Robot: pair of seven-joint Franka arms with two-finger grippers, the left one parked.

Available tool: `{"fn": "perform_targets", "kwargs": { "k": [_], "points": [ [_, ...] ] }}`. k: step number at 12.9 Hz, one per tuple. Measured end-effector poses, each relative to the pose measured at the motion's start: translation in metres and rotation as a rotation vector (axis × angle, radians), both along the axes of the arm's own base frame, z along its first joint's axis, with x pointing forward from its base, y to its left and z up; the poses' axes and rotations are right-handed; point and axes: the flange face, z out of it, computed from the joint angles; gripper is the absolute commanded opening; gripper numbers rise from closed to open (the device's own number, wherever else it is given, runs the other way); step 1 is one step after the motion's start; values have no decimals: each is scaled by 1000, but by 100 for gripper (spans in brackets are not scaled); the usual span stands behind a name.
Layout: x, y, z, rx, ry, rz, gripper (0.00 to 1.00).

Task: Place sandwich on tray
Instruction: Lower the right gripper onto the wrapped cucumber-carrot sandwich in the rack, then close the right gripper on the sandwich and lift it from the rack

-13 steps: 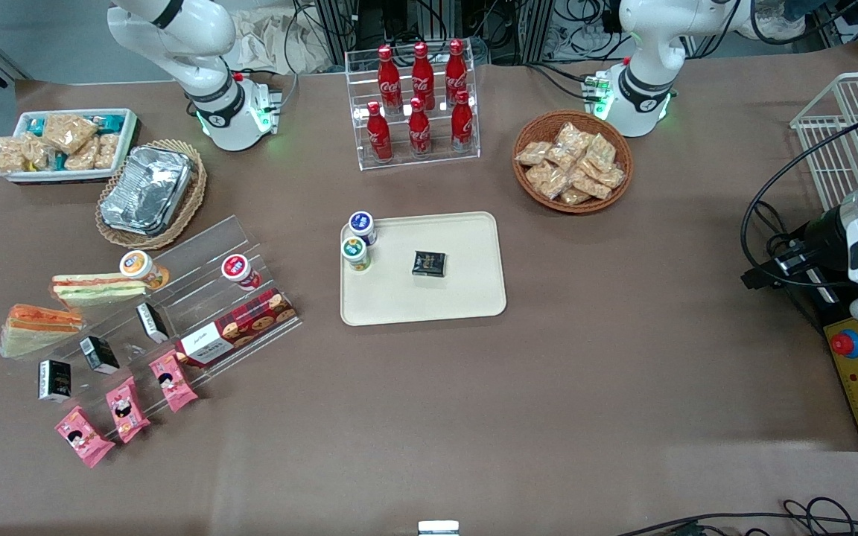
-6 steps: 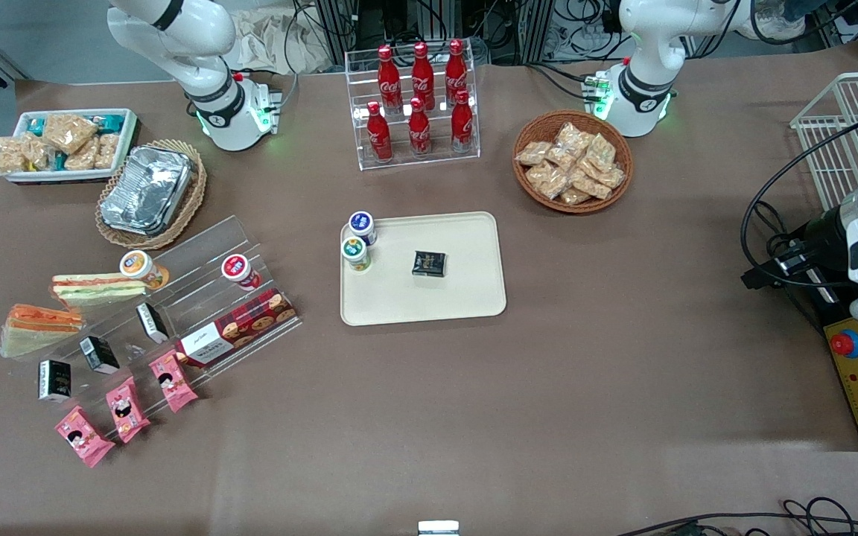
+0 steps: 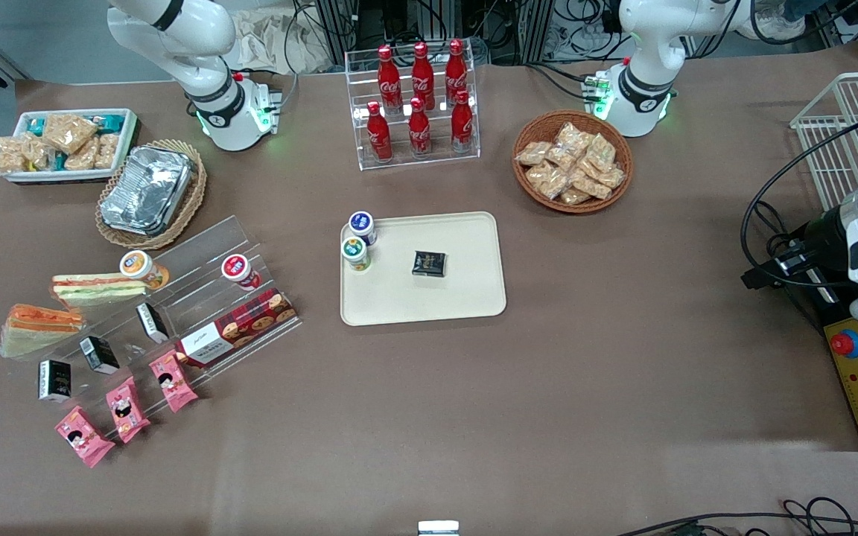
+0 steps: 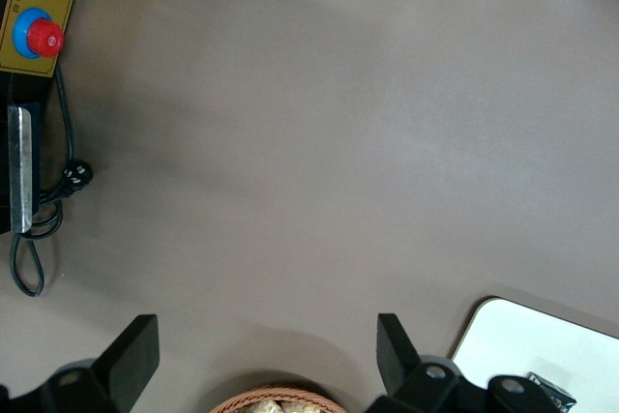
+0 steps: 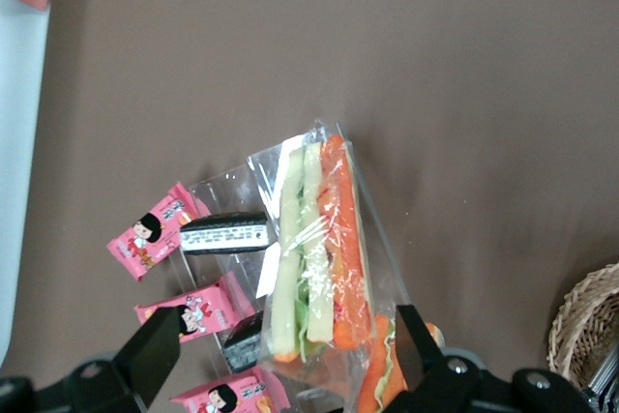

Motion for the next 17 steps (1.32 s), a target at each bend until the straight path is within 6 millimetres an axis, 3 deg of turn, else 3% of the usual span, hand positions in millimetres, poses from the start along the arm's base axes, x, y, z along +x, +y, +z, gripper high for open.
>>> {"fn": "perform_targets", "kwargs": {
  "k": [6,13,14,15,17],
  "points": [
    [9,4,-55,10,0,-55,99],
    [11,7,-77,5,12,-53,98],
    [11,7,-79,6,15,-53,94],
    [11,7,-81,6,18,-53,84],
    [11,8,-85,4,18,-52,47]
  ]
}}
